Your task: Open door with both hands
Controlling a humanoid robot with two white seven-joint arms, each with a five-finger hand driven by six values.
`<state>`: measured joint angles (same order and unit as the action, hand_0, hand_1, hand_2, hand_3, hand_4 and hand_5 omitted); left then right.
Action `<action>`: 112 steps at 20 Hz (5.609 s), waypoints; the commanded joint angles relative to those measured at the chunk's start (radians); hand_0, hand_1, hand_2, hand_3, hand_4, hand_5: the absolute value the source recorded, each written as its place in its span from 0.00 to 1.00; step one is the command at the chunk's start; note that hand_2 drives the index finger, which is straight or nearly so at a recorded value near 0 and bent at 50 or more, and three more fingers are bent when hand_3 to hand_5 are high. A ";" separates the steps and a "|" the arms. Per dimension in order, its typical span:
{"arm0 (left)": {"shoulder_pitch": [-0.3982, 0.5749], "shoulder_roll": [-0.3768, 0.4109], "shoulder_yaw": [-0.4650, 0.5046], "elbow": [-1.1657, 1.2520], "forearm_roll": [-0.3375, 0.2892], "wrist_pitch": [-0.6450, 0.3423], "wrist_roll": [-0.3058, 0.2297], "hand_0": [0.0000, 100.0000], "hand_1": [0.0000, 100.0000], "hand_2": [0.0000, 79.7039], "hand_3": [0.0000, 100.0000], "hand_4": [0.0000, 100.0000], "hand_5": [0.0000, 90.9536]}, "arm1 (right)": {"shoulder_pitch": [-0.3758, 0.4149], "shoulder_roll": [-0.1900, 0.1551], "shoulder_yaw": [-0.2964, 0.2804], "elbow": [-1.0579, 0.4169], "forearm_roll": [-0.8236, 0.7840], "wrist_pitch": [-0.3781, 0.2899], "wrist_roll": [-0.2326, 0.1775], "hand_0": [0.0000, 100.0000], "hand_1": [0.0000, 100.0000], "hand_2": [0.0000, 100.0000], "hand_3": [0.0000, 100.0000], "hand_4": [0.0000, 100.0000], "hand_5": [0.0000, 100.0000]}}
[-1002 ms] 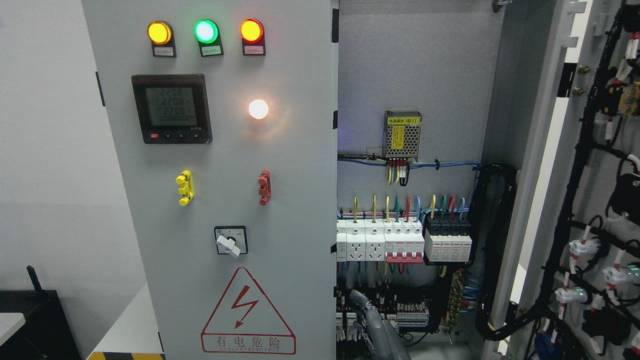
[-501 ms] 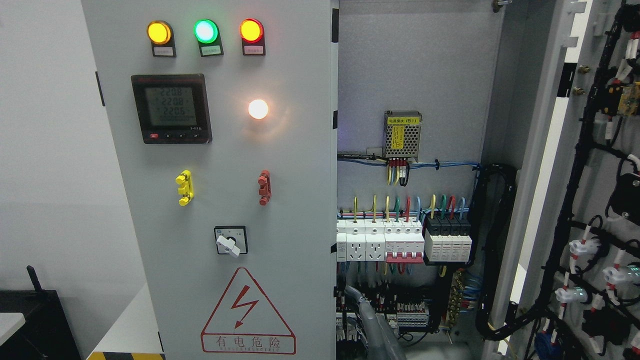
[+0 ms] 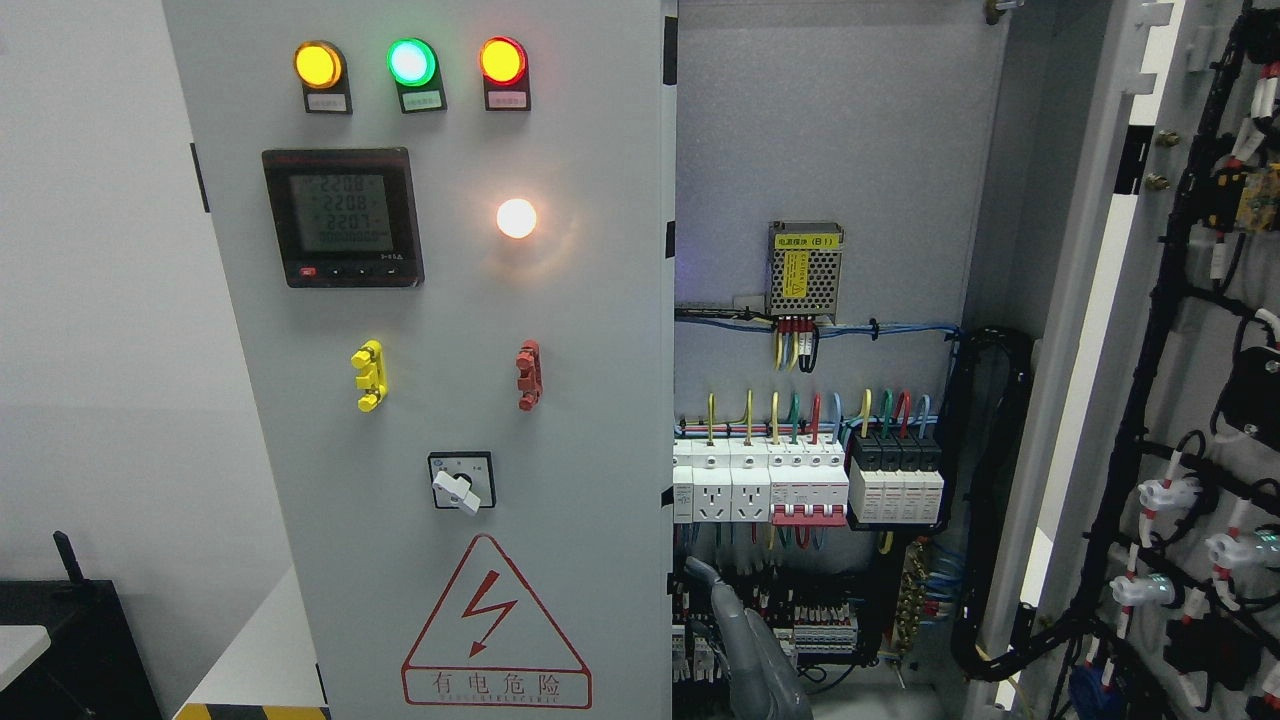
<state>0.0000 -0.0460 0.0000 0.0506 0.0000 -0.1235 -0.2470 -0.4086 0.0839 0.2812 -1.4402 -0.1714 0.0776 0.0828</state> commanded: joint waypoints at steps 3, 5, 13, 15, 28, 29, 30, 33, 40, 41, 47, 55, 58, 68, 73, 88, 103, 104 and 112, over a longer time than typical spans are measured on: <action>0.011 0.000 0.002 0.000 0.023 -0.001 0.000 0.00 0.00 0.00 0.00 0.03 0.00 | -0.035 -0.010 0.003 0.057 -0.050 0.001 0.000 0.11 0.00 0.00 0.00 0.00 0.00; 0.009 0.000 0.002 0.000 0.023 -0.001 0.000 0.00 0.00 0.00 0.00 0.03 0.00 | -0.035 -0.012 0.004 0.058 -0.051 0.001 0.002 0.11 0.00 0.00 0.00 0.00 0.00; 0.011 0.000 0.002 0.000 0.023 -0.001 0.000 0.00 0.00 0.00 0.00 0.03 0.00 | -0.061 -0.026 0.010 0.069 -0.082 0.004 0.008 0.11 0.00 0.00 0.00 0.00 0.00; 0.009 0.000 0.002 0.000 0.023 0.001 0.000 0.00 0.00 0.00 0.00 0.03 0.00 | -0.064 -0.036 0.010 0.069 -0.086 0.004 0.032 0.11 0.00 0.00 0.00 0.00 0.00; 0.009 0.000 0.002 0.000 0.023 -0.001 0.000 0.00 0.00 0.00 0.00 0.03 0.00 | -0.090 -0.095 0.049 0.080 -0.172 0.008 0.037 0.11 0.00 0.00 0.00 0.00 0.00; 0.009 0.000 0.002 0.000 0.023 0.001 0.000 0.00 0.00 0.00 0.00 0.03 0.00 | -0.090 -0.095 0.049 0.081 -0.172 0.008 0.038 0.11 0.00 0.00 0.00 0.00 0.00; 0.011 0.000 0.002 0.000 0.023 0.001 0.000 0.00 0.00 0.00 0.00 0.03 0.00 | -0.090 -0.095 0.049 0.083 -0.172 0.008 0.043 0.11 0.00 0.00 0.00 0.00 0.00; 0.009 0.000 0.002 0.000 0.023 0.001 0.000 0.00 0.00 0.00 0.00 0.03 0.00 | -0.091 -0.095 0.050 0.087 -0.172 0.008 0.054 0.11 0.00 0.00 0.00 0.00 0.00; 0.009 0.000 0.002 0.000 0.023 -0.001 0.000 0.00 0.00 0.00 0.00 0.03 0.00 | -0.125 -0.098 0.050 0.129 -0.186 0.008 0.072 0.11 0.00 0.00 0.00 0.00 0.00; 0.009 0.000 0.002 0.000 0.023 -0.001 0.000 0.00 0.00 0.00 0.00 0.03 0.00 | -0.125 -0.098 0.050 0.129 -0.186 0.007 0.080 0.11 0.00 0.00 0.00 0.00 0.00; 0.011 0.000 0.002 0.000 0.023 0.001 0.000 0.00 0.00 0.00 0.00 0.03 0.00 | -0.150 -0.104 0.049 0.158 -0.188 0.005 0.103 0.11 0.00 0.00 0.00 0.00 0.00; 0.009 0.000 0.002 0.000 0.023 -0.001 0.000 0.00 0.00 0.00 0.00 0.03 0.00 | -0.174 -0.115 0.044 0.188 -0.189 0.005 0.184 0.11 0.00 0.00 0.00 0.00 0.00; 0.009 0.000 0.002 0.000 0.023 -0.001 0.000 0.00 0.00 0.00 0.00 0.03 0.00 | -0.176 -0.115 0.036 0.195 -0.191 0.005 0.192 0.11 0.00 0.00 0.00 0.00 0.00; 0.009 0.000 0.002 0.000 0.023 -0.001 0.000 0.00 0.00 0.00 0.00 0.03 0.00 | -0.196 -0.131 0.033 0.239 -0.244 0.005 0.262 0.11 0.00 0.00 0.00 0.00 0.00; 0.009 0.000 0.002 0.000 0.023 0.001 0.000 0.00 0.00 0.00 0.00 0.03 0.00 | -0.200 -0.133 0.032 0.251 -0.244 0.002 0.273 0.11 0.00 0.00 0.00 0.00 0.00; 0.011 0.000 0.002 0.000 0.023 0.001 0.000 0.00 0.00 0.00 0.00 0.03 0.00 | -0.208 -0.133 0.032 0.245 -0.275 -0.002 0.350 0.11 0.00 0.00 0.00 0.00 0.00; 0.011 0.000 0.002 0.000 0.023 0.001 0.000 0.00 0.00 0.00 0.00 0.03 0.00 | -0.234 -0.133 0.039 0.251 -0.274 0.005 0.361 0.11 0.00 0.00 0.00 0.00 0.00; 0.009 0.000 0.002 0.000 0.023 0.001 0.000 0.00 0.00 0.00 0.00 0.03 0.00 | -0.234 -0.131 0.039 0.251 -0.274 0.005 0.361 0.11 0.00 0.00 0.00 0.00 0.00; 0.009 0.000 0.002 0.000 0.023 0.001 0.000 0.00 0.00 0.00 0.00 0.03 0.00 | -0.242 -0.131 0.046 0.253 -0.274 0.007 0.410 0.11 0.00 0.00 0.00 0.00 0.00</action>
<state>0.0000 -0.0460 0.0000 0.0506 0.0000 -0.1235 -0.2471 -0.6453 -0.0473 0.3207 -1.1911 -0.4450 0.0839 0.4845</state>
